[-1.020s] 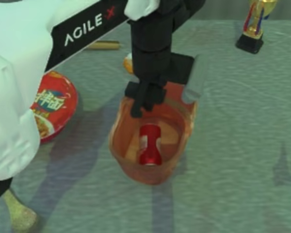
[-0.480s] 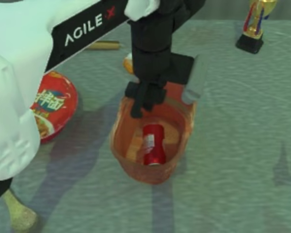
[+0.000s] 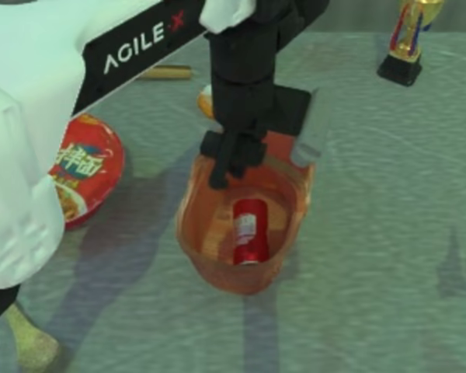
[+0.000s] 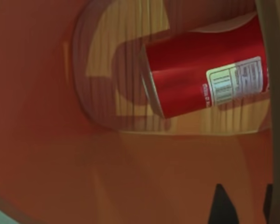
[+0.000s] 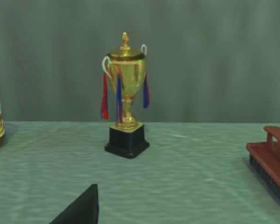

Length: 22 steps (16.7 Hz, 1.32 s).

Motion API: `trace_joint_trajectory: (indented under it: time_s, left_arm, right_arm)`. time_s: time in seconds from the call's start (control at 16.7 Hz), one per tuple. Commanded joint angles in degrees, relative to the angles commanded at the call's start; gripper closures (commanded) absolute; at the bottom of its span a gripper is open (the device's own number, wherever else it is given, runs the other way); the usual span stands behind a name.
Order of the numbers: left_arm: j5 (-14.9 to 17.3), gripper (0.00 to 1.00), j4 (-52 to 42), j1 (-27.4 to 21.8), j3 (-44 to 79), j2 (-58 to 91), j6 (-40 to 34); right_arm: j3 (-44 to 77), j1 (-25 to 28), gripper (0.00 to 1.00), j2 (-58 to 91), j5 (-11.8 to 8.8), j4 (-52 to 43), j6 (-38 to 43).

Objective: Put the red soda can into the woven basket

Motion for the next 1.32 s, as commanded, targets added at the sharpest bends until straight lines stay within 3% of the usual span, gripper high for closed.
trace_joint_trajectory:
  time_s: [0.9,1.32]
  left_arm:
    - [0.00,1.00,-0.22,0.08,0.14,0.09,0.09]
    - [-0.01,1.00,-11.07,2.89,11.29,0.41,1.90]
  right_arm:
    - [0.00,0.00,0.00,0.00,0.00,0.00,0.00]
    - [0.00,0.00,0.00,0.00,0.00,0.00,0.00]
